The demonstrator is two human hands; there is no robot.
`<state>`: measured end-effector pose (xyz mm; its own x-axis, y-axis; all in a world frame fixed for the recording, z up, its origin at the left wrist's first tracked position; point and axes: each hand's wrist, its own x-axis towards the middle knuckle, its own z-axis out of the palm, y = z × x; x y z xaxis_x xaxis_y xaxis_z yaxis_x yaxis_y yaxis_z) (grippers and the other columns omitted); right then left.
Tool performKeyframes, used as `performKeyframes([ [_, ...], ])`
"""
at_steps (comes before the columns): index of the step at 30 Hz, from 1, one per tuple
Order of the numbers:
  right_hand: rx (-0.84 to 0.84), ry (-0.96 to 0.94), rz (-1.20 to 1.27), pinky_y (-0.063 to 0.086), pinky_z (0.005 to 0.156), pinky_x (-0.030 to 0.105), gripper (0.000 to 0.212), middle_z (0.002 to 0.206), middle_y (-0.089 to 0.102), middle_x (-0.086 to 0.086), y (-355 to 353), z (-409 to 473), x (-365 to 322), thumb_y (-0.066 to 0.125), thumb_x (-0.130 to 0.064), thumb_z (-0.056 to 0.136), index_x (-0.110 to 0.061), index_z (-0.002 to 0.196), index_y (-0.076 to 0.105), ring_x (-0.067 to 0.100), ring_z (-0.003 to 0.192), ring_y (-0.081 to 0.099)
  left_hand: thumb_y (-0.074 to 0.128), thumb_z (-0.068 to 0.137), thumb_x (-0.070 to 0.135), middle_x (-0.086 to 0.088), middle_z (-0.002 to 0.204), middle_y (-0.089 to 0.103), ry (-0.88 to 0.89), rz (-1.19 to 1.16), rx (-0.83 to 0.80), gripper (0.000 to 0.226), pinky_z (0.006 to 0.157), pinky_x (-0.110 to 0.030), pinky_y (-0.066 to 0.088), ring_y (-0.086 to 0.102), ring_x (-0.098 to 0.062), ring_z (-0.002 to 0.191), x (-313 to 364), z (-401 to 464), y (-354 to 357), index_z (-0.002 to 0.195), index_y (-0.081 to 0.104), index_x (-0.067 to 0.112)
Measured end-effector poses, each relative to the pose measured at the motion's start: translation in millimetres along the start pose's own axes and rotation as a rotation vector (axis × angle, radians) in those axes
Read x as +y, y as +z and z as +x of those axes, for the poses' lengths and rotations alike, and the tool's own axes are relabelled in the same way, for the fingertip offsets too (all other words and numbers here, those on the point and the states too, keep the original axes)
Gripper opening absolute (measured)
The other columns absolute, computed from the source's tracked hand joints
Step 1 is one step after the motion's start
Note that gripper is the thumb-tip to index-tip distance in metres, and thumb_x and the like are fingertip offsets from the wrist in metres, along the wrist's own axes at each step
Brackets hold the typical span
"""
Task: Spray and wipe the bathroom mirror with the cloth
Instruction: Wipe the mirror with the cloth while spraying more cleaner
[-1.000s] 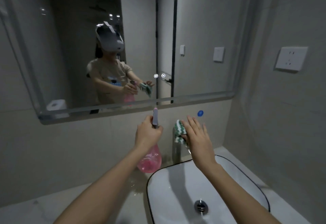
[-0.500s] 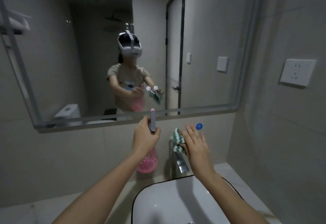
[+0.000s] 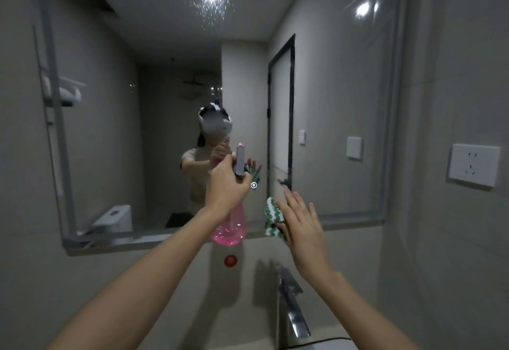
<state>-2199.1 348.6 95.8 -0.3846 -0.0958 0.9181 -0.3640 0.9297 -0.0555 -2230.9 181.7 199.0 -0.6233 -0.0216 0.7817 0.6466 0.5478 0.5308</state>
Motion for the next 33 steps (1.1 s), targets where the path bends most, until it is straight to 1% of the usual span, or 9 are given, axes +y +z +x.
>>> performKeyframes([
  [3, 0.048, -0.042, -0.001, 0.023, 0.112, 0.043, 0.047, 0.144, 0.045, 0.006, 5.5, 11.4, 1.3, 0.056, -0.021, 0.088, -0.022, 0.131, 0.041, 0.021, 0.134, 0.033, 0.060, 0.080, 0.019, -0.007, 0.076, 0.060, 0.043, 0.031, 0.050, 0.013, 0.068, -0.039, 0.048, 0.056, -0.029, 0.076, 8.7, 17.6, -4.3, 0.089, 0.056, 0.009],
  [5, 0.077, -0.045, -0.022, 0.034, 0.105, 0.052, 0.054, 0.141, 0.048, 0.007, 5.5, 24.1, 2.2, 0.066, -0.014, 0.082, -0.020, 0.130, 0.042, 0.025, 0.131, 0.043, 0.060, 0.081, 0.019, -0.008, 0.078, 0.060, 0.058, 0.049, 0.050, 0.013, 0.066, -0.038, 0.047, 0.057, -0.030, 0.077, 14.0, 27.8, -7.6, 0.088, 0.055, 0.010],
  [11, 0.117, -0.051, -0.041, 0.030, 0.101, 0.055, 0.043, 0.139, 0.050, 0.010, 1.5, 65.1, 8.4, 0.040, -0.029, 0.088, -0.018, 0.130, 0.043, 0.029, 0.125, 0.050, 0.058, 0.080, 0.017, -0.008, 0.079, 0.059, 0.073, 0.081, 0.056, 0.010, 0.063, -0.035, 0.043, 0.055, -0.028, 0.073, 21.7, 49.6, -15.3, 0.085, 0.052, 0.011],
  [16, 0.131, -0.076, -0.047, 0.027, 0.105, 0.054, 0.054, 0.142, 0.046, 0.010, 4.7, 74.6, 9.0, 0.069, -0.010, 0.081, -0.013, 0.131, 0.049, 0.029, 0.130, 0.043, 0.058, 0.081, 0.019, -0.014, 0.080, 0.061, 0.023, 0.175, 0.052, 0.015, 0.066, -0.038, 0.046, 0.058, -0.033, 0.076, 20.9, 58.2, -13.6, 0.081, 0.050, 0.007],
  [22, 0.137, -0.092, -0.052, 0.026, 0.103, 0.055, 0.059, 0.141, 0.047, 0.010, 6.1, 72.5, 15.9, 0.070, -0.009, 0.079, -0.017, 0.131, 0.043, 0.029, 0.129, 0.045, 0.059, 0.083, 0.020, -0.007, 0.085, 0.059, 0.011, 0.098, 0.120, 0.014, 0.065, -0.035, 0.047, 0.058, -0.027, 0.078, 17.7, 64.9, -12.6, 0.088, 0.051, 0.009],
  [26, 0.131, -0.064, -0.062, 0.032, 0.106, 0.048, 0.047, 0.141, 0.048, 0.007, 2.5, 74.6, 16.7, 0.050, -0.025, 0.086, -0.021, 0.132, 0.039, 0.025, 0.129, 0.044, 0.061, 0.080, 0.018, -0.007, 0.092, 0.061, 0.068, 0.036, 0.155, 0.018, 0.072, -0.039, 0.051, 0.057, -0.025, 0.082, 20.9, 72.5, -14.7, 0.095, 0.055, 0.010],
  [28, 0.137, -0.071, -0.058, 0.023, 0.111, 0.040, 0.045, 0.142, 0.047, 0.007, 0.1, 77.9, 18.3, 0.040, -0.029, 0.088, -0.021, 0.133, 0.039, 0.022, 0.132, 0.039, 0.061, 0.080, 0.016, -0.008, 0.091, 0.059, 0.085, 0.030, 0.148, 0.016, 0.072, -0.039, 0.051, 0.054, -0.023, 0.079, 26.2, 77.6, -16.2, 0.093, 0.053, 0.011],
  [30, 0.151, -0.086, -0.060, 0.019, 0.109, 0.038, 0.045, 0.141, 0.048, 0.007, -3.8, 82.1, 19.8, 0.038, -0.028, 0.088, -0.020, 0.132, 0.040, 0.021, 0.131, 0.036, 0.060, 0.081, 0.015, -0.008, 0.090, 0.057, 0.114, 0.032, 0.151, 0.014, 0.070, -0.037, 0.050, 0.053, -0.023, 0.078, 32.3, 83.7, -18.6, 0.091, 0.051, 0.012],
  [33, 0.172, -0.082, -0.075, 0.027, 0.109, 0.042, 0.045, 0.141, 0.049, 0.006, -10.0, 86.6, 21.2, 0.037, -0.030, 0.088, -0.020, 0.132, 0.041, 0.020, 0.130, 0.039, 0.060, 0.083, 0.016, -0.005, 0.086, 0.054, 0.133, 0.030, 0.154, 0.014, 0.066, -0.036, 0.049, 0.052, -0.021, 0.074, 44.8, 92.0, -23.7, 0.090, 0.049, 0.012],
])
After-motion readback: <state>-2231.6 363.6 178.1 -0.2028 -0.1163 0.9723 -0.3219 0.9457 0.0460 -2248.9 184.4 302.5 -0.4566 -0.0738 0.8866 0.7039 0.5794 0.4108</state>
